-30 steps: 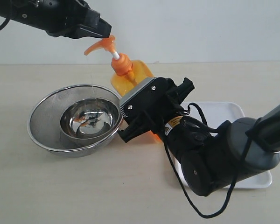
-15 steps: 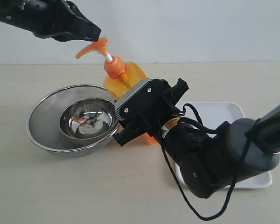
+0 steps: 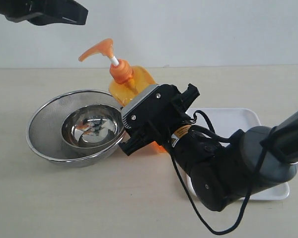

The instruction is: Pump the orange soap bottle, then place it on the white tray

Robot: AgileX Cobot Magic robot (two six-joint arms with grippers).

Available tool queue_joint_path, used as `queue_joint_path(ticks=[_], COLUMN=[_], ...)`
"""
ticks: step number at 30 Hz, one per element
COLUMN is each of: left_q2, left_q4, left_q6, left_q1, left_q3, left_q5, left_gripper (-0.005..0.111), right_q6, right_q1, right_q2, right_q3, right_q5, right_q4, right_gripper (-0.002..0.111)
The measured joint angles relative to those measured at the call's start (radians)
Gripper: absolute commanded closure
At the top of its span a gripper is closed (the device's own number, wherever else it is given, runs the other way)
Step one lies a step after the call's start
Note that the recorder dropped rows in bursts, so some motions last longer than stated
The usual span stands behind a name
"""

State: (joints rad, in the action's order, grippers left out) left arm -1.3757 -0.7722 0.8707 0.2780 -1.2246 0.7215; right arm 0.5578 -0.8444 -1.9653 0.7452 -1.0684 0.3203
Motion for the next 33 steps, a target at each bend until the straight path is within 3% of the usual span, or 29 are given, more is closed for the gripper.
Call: queue_joint_path(ticks=[11,33], left_q2=[-0.082,-0.120], left_q4=[-0.087,-0.150], left_q6=[0.067,0.087], left_q1=[0.000,0.016], left_q3=[0.000,0.012], left_q5=[0.056,0.001], left_gripper=[0.102,0.102], right_q6=[-0.002,-0.010], right_q1=[0.000,0.000], right_q2=[0.000,0.000], right_q3=[0.000,0.000], right_q5=[0.000,-0.006], right_q4=[0.000,0.023], right_gripper=[0.107,0.107])
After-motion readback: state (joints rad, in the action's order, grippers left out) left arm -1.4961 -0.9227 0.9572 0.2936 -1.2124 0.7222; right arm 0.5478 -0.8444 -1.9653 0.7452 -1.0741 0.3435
